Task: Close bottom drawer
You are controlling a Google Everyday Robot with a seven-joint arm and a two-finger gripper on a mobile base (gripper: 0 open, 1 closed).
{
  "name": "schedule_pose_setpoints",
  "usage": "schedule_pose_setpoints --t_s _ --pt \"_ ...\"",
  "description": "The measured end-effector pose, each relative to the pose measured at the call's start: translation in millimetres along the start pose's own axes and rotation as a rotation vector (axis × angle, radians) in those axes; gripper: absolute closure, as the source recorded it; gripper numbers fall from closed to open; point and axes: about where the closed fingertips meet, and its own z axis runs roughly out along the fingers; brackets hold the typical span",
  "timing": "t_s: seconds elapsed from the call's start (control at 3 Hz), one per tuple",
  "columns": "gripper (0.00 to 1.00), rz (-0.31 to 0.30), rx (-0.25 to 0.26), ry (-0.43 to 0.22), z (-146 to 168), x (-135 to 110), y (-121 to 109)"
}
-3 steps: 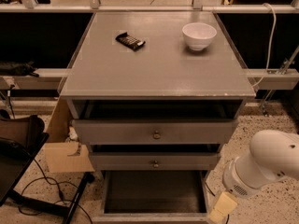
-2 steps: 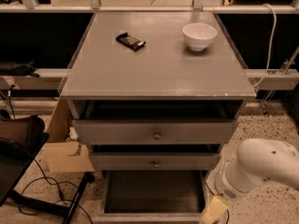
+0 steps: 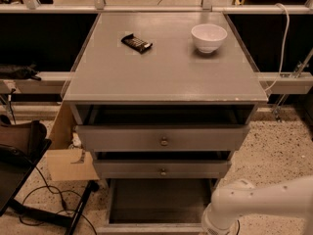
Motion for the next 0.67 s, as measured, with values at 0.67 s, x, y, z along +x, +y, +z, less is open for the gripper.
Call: schedule_pose_setpoints --t_s 0.67 --pt "0.66 0.069 -0.025 0.071 131.0 14.4 -34.5"
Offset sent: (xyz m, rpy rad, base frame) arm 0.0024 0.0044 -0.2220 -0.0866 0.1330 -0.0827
